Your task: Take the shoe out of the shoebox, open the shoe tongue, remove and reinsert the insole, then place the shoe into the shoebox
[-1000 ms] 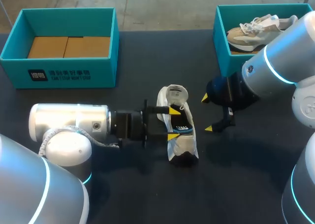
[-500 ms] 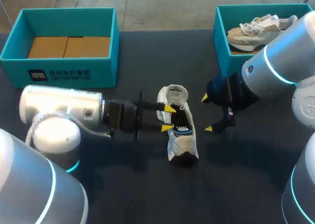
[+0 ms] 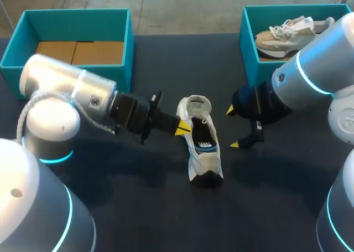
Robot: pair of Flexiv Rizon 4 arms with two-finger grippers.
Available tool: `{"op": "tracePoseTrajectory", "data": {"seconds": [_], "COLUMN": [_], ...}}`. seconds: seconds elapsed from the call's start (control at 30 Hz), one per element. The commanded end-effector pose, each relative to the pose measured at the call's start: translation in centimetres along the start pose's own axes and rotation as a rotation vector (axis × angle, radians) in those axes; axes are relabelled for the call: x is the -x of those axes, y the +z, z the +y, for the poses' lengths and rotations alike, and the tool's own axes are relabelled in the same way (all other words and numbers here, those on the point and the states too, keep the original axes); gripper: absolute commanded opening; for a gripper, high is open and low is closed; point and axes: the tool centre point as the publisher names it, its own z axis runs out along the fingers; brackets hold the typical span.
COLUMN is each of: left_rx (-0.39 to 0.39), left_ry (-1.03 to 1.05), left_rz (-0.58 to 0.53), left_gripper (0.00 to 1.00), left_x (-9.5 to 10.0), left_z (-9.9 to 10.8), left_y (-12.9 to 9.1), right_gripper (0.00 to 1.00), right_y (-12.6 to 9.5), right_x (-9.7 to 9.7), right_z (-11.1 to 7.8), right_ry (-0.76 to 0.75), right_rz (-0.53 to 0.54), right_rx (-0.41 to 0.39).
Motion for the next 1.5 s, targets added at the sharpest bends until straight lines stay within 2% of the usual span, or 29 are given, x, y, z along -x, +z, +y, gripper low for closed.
{"op": "tracePoseTrajectory", "data": {"seconds": [0.03, 0.13, 0.17, 0.37, 0.63, 0.83, 0.93, 1.0, 1.03, 1.1, 1.27, 1.3, 1.5], "left_rx": [-0.019, -0.024, -0.037, -0.064, -0.064, -0.064, -0.064, -0.064, -0.064, -0.064, -0.034, -0.005, -0.003], "left_ry": [0.006, 0.009, 0.01, -0.03, -0.035, -0.035, -0.035, -0.035, -0.035, -0.035, 0.016, 0.038, 0.06], "left_rz": [0.185, 0.211, 0.271, 0.39, 0.393, 0.393, 0.393, 0.393, 0.393, 0.393, 0.523, 0.556, 0.698], "left_gripper": [0.0, 0.0, 0.0, 0.0, 0.0, 0.0, 0.0, 0.0, 0.0, 0.0, 0.0, 0.0, 0.0], "left_x": [0.6, 0.6, 0.4, 0.0, 0.1, 0.1, 0.1, 0.1, 0.1, 0.1, 0.9, 1.0, 1.5], "left_z": [0.5, 0.5, 0.2, -0.7, -0.8, -0.8, -0.8, -0.8, -0.8, -0.8, 0.0, 0.1, 0.8], "left_y": [0.0, 0.0, -0.1, -0.2, -0.2, -0.2, -0.2, -0.2, -0.2, -0.2, -1.0, -1.2, -1.4], "right_gripper": [1.0, 1.0, 1.0, 1.0, 1.0, 1.0, 1.0, 1.0, 1.0, 1.0, 1.0, 1.0, 1.0], "right_y": [0.0, 0.0, 0.0, -2.6, -5.2, -8.5, -9.8, -11.5, -11.5, -13.0, -15.1, -15.4, -16.6], "right_x": [-0.1, -0.1, -0.1, 0.3, 0.8, 1.6, 1.8, 2.2, 2.2, 2.4, 2.5, 2.5, 2.5], "right_z": [0.0, 0.0, 0.0, -1.5, -2.4, -2.7, -2.7, -2.7, -2.7, -2.9, -2.9, -2.8, -2.6], "right_ry": [0.0, 0.0, 0.0, -0.012, 0.002, -0.014, -0.013, -0.012, -0.012, -0.009, -0.001, -0.001, 0.005], "right_rz": [-0.003, -0.003, -0.003, 0.007, -0.015, 0.044, 0.049, 0.055, 0.055, 0.055, 0.068, 0.076, 0.102], "right_rx": [0.0, 0.0, 0.0, -0.054, -0.085, -0.105, -0.1, -0.096, -0.096, -0.118, -0.13, -0.131, -0.138]}}
